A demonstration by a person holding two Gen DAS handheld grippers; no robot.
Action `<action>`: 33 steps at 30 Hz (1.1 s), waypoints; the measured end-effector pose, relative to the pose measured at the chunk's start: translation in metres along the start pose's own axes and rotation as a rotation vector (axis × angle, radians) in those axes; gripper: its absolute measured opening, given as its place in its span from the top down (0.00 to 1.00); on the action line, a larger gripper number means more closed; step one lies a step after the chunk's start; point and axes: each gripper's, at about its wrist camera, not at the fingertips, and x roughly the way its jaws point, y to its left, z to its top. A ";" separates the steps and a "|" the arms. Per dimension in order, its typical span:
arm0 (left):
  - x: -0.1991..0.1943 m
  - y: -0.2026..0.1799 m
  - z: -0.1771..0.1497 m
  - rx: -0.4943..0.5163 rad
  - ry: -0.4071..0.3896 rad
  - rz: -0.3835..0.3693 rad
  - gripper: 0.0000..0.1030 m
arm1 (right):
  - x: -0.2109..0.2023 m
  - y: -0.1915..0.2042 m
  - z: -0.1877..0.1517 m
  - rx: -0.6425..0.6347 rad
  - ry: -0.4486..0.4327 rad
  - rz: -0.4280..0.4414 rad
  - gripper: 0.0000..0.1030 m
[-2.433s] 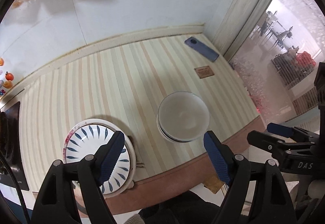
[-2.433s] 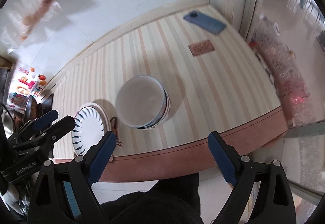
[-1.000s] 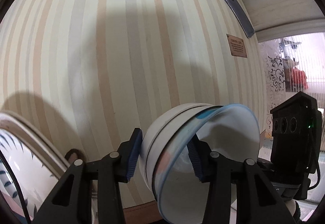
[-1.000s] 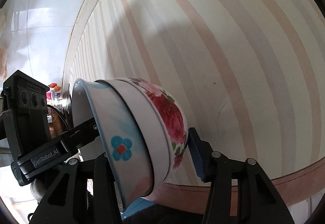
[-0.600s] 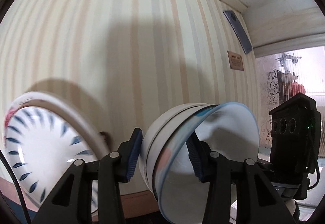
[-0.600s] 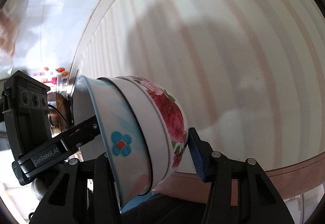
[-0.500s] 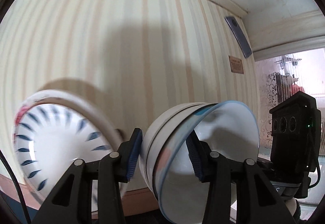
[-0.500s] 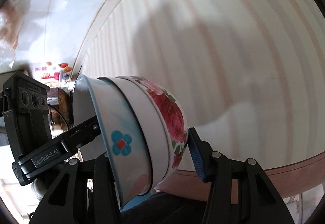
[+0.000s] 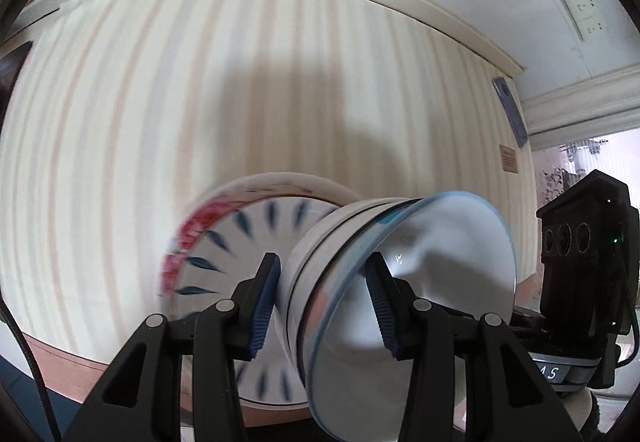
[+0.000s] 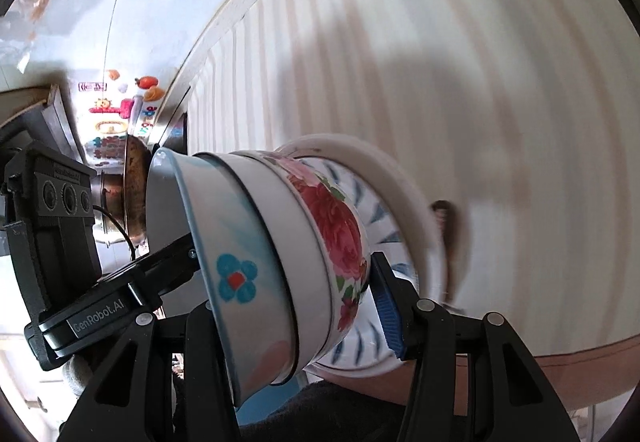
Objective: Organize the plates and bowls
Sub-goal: 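Lift the bowl stack with both grippers toward the plate stack, then lower the bowl stack onto the plate stack and open both grippers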
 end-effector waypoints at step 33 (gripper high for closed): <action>0.012 0.037 -0.002 0.018 0.006 0.016 0.60 | 0.043 0.020 0.000 -0.017 0.017 -0.091 0.49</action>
